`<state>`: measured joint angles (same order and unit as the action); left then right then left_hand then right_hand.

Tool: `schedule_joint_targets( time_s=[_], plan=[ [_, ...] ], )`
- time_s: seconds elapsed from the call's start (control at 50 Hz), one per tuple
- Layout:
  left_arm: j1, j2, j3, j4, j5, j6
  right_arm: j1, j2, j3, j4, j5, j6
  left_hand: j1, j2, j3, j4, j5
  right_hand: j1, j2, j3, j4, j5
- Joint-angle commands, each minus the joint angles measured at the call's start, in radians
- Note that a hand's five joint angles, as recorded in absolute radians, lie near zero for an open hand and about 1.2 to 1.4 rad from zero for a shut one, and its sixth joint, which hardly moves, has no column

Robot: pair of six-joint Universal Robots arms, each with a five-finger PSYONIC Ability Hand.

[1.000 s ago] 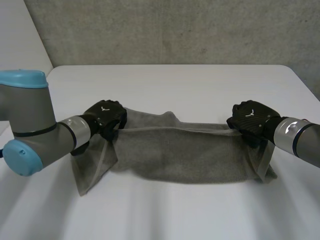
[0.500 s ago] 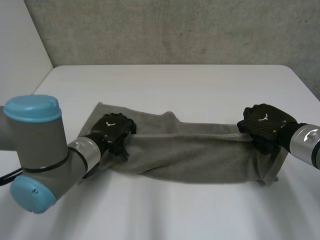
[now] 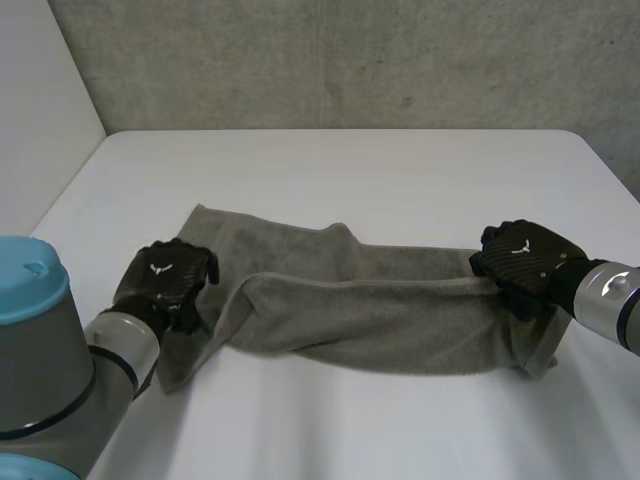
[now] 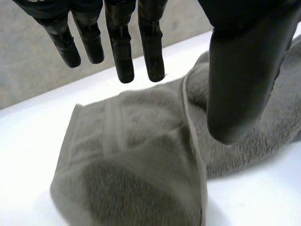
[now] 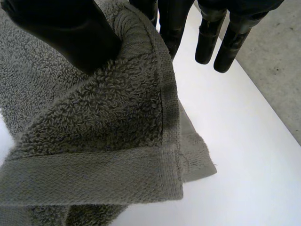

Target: Fold the towel.

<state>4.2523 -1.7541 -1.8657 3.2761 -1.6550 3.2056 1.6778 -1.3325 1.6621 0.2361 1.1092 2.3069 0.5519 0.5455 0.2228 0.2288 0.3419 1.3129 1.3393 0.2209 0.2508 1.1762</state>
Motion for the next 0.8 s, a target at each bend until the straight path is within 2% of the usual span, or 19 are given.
schedule_joint_targets(
  time_s=[0.02, 0.26, 0.38, 0.46, 0.56, 0.6, 0.62, 0.66, 0.8],
  plan=[
    [-0.038, -0.045, -0.013, 0.010, -0.046, 0.000, 0.000, 0.001, 0.013, 0.000, -0.008, 0.000, -0.018, -0.012, -0.048, -0.054, 0.017, 0.083, 0.057, -0.046, -0.076, 0.046],
    [-0.107, -0.200, 0.040, 0.065, -0.124, -0.015, 0.010, 0.001, 0.027, -0.001, -0.009, -0.004, -0.010, -0.003, -0.048, -0.054, 0.026, 0.083, 0.057, -0.046, -0.076, 0.046],
    [-0.115, -0.252, 0.065, 0.080, -0.128, -0.018, 0.010, 0.001, 0.028, -0.001, -0.009, -0.004, -0.012, -0.006, -0.048, -0.054, 0.023, 0.083, 0.057, -0.046, -0.076, 0.046],
    [-0.115, -0.291, 0.080, 0.139, -0.167, -0.016, 0.008, 0.003, 0.030, -0.001, -0.009, -0.004, 0.023, 0.029, -0.048, -0.054, 0.058, 0.083, 0.057, -0.046, -0.076, 0.046],
    [-0.115, -0.301, 0.088, 0.198, -0.203, -0.010, 0.010, 0.003, 0.031, -0.001, -0.009, -0.004, 0.196, 0.202, -0.048, -0.054, 0.231, 0.083, 0.057, -0.046, -0.076, 0.046],
    [-0.109, -0.301, 0.088, 0.226, -0.201, -0.006, 0.008, 0.001, 0.031, 0.000, -0.009, -0.004, 0.526, 0.532, -0.048, -0.054, 0.562, 0.083, 0.057, -0.046, -0.076, 0.046],
    [-0.109, -0.301, 0.088, 0.226, -0.201, -0.006, 0.008, 0.001, 0.031, 0.000, -0.009, -0.004, 0.528, 0.534, -0.048, -0.054, 0.563, 0.083, 0.057, -0.046, -0.076, 0.046],
    [-0.104, -0.301, 0.088, 0.238, -0.197, -0.004, 0.002, -0.002, 0.031, 0.002, -0.009, -0.006, 0.843, 0.849, -0.048, -0.054, 0.878, 0.083, 0.057, -0.046, -0.076, 0.046],
    [-0.091, -0.263, 0.082, 0.240, -0.193, 0.000, -0.006, -0.030, 0.022, 0.009, -0.009, -0.004, 0.844, 0.851, -0.048, -0.054, 0.880, 0.083, 0.057, -0.046, -0.076, 0.046]
  ],
)
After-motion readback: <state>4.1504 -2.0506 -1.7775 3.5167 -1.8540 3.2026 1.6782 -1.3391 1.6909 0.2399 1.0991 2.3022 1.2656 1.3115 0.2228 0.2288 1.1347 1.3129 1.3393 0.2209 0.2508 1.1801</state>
